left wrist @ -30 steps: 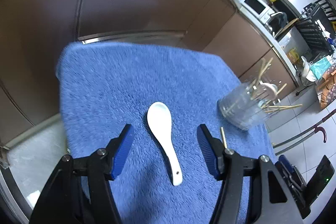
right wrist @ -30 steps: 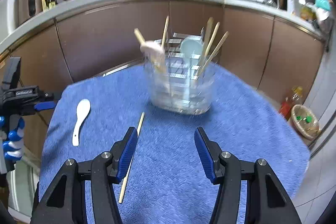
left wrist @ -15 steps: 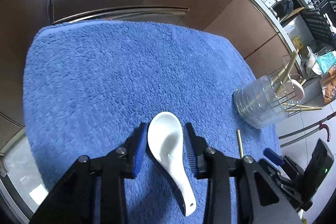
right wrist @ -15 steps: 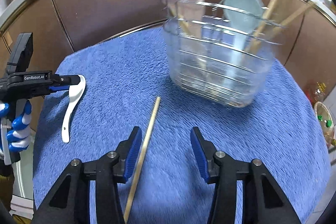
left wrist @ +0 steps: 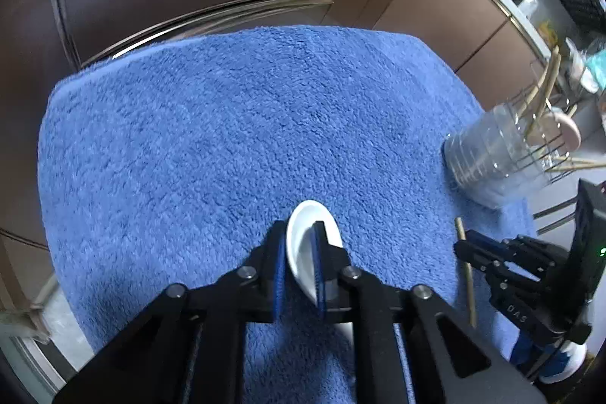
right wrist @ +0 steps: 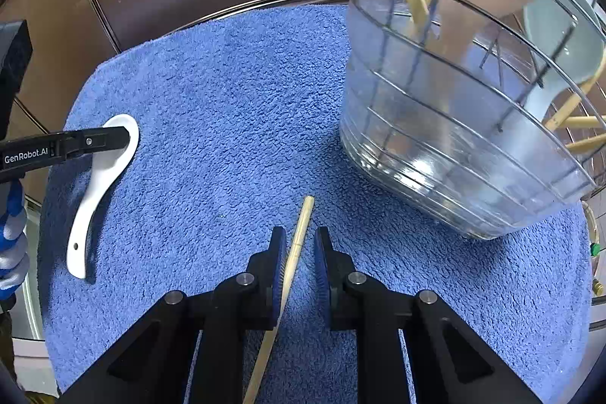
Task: Organize utensils
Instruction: 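Close the left tool on the last white spoon while the right tool grasps the last chopstick, then lift the held spoon and chopstick up over the holder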
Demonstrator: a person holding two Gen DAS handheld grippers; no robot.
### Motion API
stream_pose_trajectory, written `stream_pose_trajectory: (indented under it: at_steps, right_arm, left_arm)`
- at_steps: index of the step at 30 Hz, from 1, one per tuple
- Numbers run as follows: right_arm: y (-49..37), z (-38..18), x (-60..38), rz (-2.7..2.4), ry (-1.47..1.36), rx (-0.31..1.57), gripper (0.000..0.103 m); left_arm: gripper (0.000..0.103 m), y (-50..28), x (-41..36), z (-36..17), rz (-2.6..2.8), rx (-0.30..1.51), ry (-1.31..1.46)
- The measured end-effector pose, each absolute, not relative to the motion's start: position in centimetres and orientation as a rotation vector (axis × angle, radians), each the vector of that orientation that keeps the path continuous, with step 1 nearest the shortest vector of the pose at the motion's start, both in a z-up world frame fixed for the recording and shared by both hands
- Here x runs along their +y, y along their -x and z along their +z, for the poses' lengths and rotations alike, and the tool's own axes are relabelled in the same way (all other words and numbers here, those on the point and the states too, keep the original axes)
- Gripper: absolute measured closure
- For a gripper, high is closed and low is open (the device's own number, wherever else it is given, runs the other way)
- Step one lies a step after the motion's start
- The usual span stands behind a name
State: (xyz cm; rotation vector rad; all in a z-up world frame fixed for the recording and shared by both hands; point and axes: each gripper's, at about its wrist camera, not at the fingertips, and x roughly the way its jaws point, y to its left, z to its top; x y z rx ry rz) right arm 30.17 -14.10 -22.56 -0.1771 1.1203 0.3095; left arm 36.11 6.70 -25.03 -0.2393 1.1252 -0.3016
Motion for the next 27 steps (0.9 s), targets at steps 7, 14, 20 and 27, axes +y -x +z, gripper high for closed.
stream_pose_trajectory:
  at_steps: [7,14,20,27]
  right_arm:
    - [-30.1,-22.3,-13.8,0.323,0.171,1.135,0.096]
    - [-28.1,-20.9,-14.4,0.350,0.133,1.097,0.097]
    - [-26.2,-19.6,-14.9,0.369,0.123,1.067,0.097]
    - [-24.5,-18.3,-15.1,0.380,0.104,1.039,0.097]
  left_arm:
    - [0.096,-35.8,5.1,-24.7,-0.299,1.090,0.196]
    - [0.096,-34.5,5.5,-24.2,-0.275,1.060,0.206]
    - [0.096,-33.7,5.9,-23.4,-0.273,1.049,0.215]
    - [0.096,-32.1,5.7,-22.4,-0.285,1.031,0.208]
